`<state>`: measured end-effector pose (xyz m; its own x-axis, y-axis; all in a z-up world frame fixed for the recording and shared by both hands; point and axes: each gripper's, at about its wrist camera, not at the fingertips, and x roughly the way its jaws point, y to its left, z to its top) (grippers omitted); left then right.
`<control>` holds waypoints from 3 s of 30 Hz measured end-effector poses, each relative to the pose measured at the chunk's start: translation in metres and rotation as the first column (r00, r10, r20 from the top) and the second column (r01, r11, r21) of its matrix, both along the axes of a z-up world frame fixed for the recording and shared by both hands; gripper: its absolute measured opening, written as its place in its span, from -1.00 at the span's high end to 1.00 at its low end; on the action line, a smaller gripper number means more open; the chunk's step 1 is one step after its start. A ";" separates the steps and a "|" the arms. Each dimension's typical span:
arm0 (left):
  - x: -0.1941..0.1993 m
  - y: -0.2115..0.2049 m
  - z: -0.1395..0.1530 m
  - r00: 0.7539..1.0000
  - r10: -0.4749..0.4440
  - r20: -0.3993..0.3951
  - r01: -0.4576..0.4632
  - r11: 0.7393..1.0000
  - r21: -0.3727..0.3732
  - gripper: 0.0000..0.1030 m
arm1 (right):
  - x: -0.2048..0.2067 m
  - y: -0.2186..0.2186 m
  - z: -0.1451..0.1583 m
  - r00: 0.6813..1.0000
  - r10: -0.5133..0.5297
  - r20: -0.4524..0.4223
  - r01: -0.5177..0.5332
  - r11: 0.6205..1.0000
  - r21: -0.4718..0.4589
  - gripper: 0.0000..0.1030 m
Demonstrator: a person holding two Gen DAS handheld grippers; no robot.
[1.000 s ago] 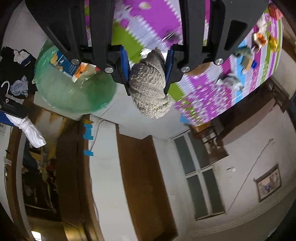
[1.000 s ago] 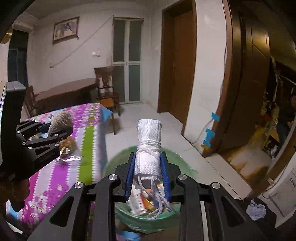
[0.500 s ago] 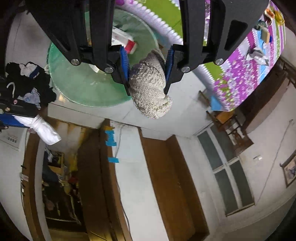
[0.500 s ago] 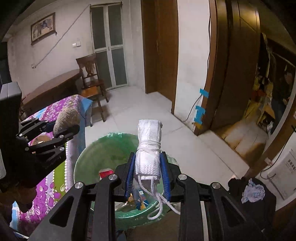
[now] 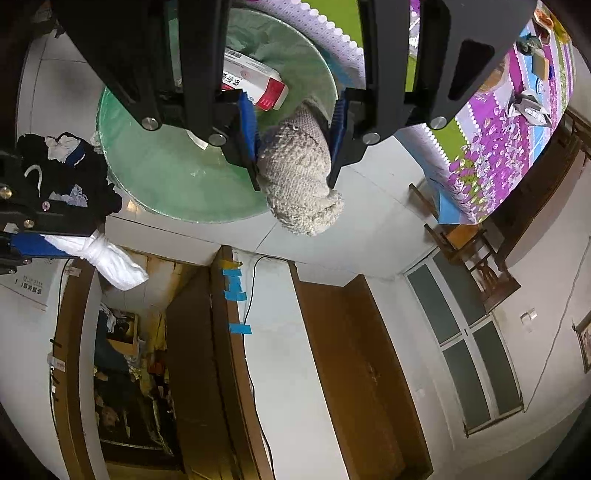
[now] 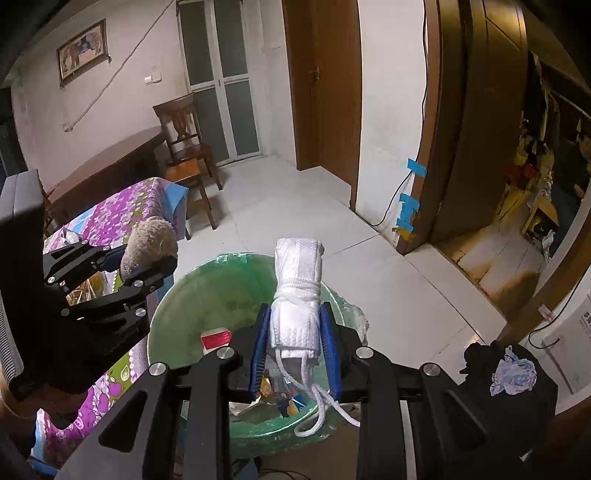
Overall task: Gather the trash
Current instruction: 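Lower the knitted cloth and white towel over the green bin, then open both grippers to release the items into the bin, then move both open tools back over the table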
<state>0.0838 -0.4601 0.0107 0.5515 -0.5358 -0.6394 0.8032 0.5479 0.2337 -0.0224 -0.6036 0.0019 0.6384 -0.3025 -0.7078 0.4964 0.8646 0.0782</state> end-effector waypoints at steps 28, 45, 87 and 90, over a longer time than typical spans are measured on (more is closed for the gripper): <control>0.009 0.005 -0.008 0.995 -0.025 -0.095 0.022 0.999 -0.030 0.39 | 0.014 0.013 -0.002 0.999 0.040 0.008 -0.041 0.998 0.047 0.45; 0.017 0.010 -0.012 0.991 -0.027 -0.134 0.022 0.999 -0.042 0.39 | 0.022 0.013 -0.006 0.998 0.057 0.013 -0.058 0.996 0.074 0.45; 0.023 0.127 -0.008 0.987 0.130 -0.090 -0.142 0.980 -0.139 -0.71 | 0.011 0.039 -0.034 0.996 0.067 0.067 -0.069 0.997 0.032 0.07; 0.030 0.161 -0.003 0.976 0.188 -0.114 -0.206 0.964 -0.171 -0.74 | 0.017 0.066 -0.033 0.988 0.105 0.110 -0.109 0.994 0.026 0.07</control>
<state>0.1141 -0.2992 0.0073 0.5987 -0.5341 -0.5969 0.6890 0.7235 0.0438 -0.0049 -0.5372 -0.0313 0.7394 -0.2064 -0.6409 0.3882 0.9084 0.1553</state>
